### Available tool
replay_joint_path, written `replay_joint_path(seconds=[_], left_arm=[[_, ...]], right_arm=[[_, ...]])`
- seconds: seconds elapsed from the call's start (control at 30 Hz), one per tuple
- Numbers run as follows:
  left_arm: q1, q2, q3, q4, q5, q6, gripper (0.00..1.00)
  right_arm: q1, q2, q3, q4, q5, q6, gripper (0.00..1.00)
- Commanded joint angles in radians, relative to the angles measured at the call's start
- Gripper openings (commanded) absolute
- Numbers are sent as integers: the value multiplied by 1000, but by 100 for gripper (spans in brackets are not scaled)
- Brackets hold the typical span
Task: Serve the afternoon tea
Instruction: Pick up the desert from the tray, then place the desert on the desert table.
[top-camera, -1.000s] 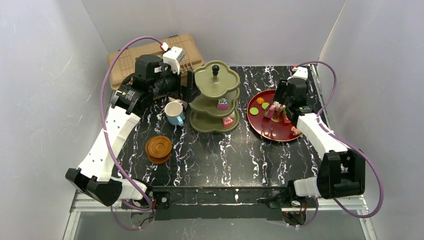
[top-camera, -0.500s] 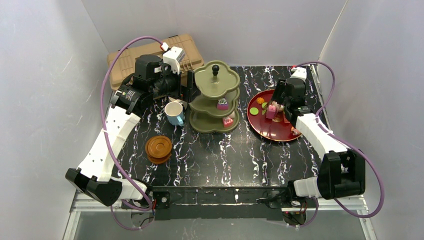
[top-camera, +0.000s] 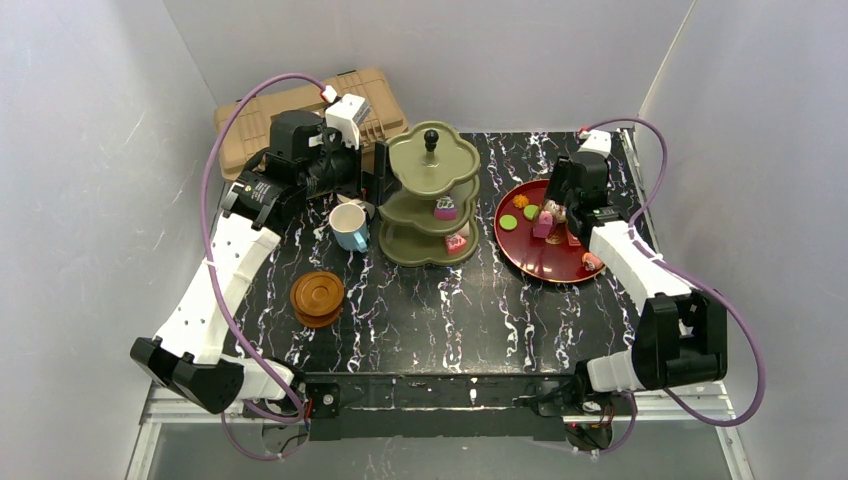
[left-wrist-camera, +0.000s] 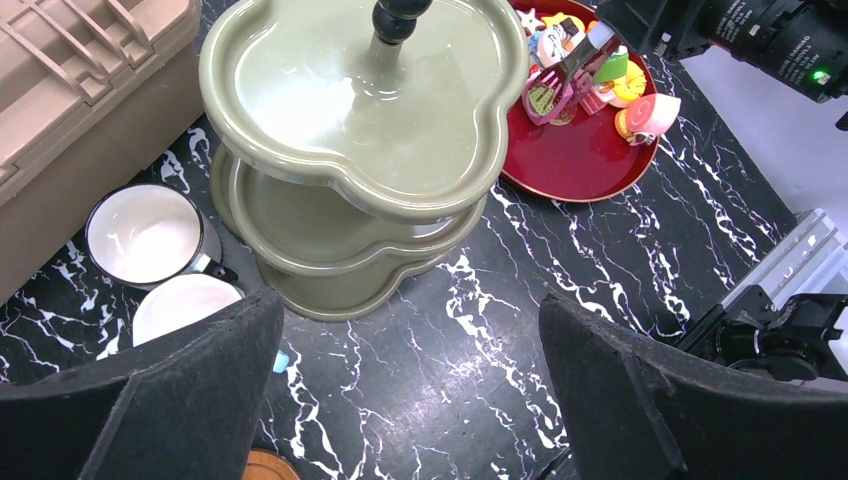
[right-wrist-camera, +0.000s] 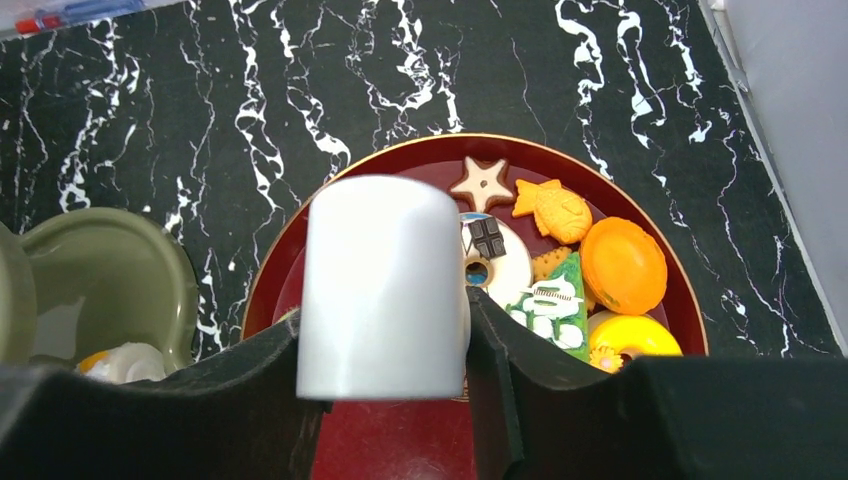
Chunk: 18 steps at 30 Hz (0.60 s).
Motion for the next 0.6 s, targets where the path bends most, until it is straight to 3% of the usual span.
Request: replay_joint_path(seconds=[0.0, 0.3, 0.43, 0.57], left_arm=[[6, -38, -1, 0, 18, -1, 98], [6, -40, -4, 0, 18, 1, 98], [5, -39, -10, 3, 20, -1, 98], [5, -42, -14, 6, 21, -1, 98]], right_arm=[[5, 14, 53, 57, 7, -16, 50], [47, -62, 78, 63, -24, -12, 13], [87, -134, 86, 107, -73, -12, 8], [115, -230, 3, 291, -139, 35, 2]])
